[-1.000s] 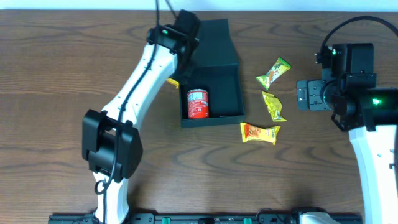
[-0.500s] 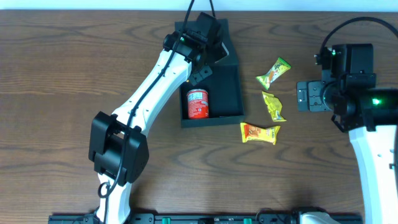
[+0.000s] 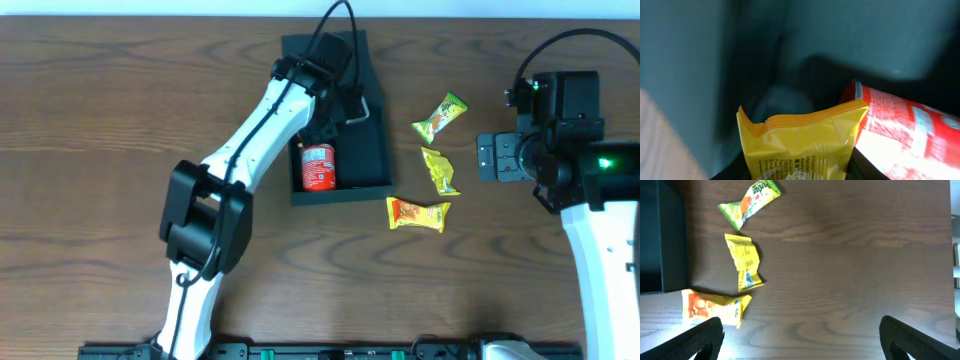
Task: Pack container
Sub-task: 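Lift the packet over the box wall and lower it beside the can, then release the packet in the box and raise the left arm away, then grasp the green Apollo Pandan packet with the right gripper and lift, then carry the Pandan packet into the box and lower it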
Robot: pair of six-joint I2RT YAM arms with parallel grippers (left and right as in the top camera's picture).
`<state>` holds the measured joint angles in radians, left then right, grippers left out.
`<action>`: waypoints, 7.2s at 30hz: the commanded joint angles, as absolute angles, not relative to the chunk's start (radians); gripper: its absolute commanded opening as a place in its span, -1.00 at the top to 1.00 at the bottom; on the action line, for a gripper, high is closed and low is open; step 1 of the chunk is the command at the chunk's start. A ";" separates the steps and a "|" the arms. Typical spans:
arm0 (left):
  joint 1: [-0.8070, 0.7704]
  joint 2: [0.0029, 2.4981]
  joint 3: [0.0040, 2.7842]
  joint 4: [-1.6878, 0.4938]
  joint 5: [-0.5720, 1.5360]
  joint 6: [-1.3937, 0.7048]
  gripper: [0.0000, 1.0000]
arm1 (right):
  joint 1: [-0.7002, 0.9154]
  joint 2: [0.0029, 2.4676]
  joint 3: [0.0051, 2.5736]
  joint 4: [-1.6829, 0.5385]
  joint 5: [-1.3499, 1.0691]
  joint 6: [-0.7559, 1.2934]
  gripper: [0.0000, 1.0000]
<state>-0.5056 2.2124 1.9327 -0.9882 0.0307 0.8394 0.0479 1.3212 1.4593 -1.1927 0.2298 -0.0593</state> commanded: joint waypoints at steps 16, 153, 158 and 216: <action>-0.488 2.283 1.957 -0.979 0.015 0.887 0.18 | 0.044 1.320 1.470 -1.205 0.244 -0.068 -0.98; -0.295 1.346 2.105 -1.181 0.020 0.292 -0.35 | 0.086 2.146 1.470 -0.646 0.162 0.692 0.31; -0.295 1.346 2.105 -1.181 0.015 0.292 -0.35 | 0.086 2.145 1.472 -0.664 0.161 0.624 0.35; -0.170 1.674 2.105 -1.173 -0.006 0.220 -0.44 | 0.407 2.116 1.930 -1.099 -0.072 0.206 0.47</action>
<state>-0.1764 1.6791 2.1006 -1.1736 -0.0242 0.2321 0.3889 2.1418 1.9717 -1.1156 -0.0540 0.1600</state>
